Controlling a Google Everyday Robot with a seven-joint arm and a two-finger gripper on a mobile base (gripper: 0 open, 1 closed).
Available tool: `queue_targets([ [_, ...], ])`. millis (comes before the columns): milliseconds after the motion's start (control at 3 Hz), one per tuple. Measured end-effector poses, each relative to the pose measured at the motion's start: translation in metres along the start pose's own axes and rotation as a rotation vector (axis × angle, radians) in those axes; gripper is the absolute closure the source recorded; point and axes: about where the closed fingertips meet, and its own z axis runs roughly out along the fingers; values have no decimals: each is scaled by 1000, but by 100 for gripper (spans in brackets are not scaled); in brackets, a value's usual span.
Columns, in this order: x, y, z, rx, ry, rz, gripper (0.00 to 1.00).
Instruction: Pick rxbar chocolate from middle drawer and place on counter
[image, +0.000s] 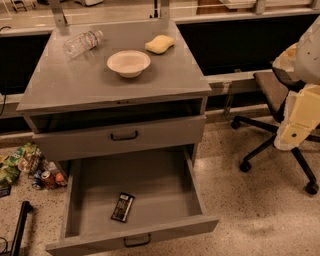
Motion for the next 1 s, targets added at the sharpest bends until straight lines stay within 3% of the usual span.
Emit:
queue_targets([
  [333, 0, 0, 0, 0, 0, 0, 0],
  [667, -6, -3, 15, -2, -34, -61, 0],
  [1000, -27, -12, 68, -19, -119, -247, 0],
])
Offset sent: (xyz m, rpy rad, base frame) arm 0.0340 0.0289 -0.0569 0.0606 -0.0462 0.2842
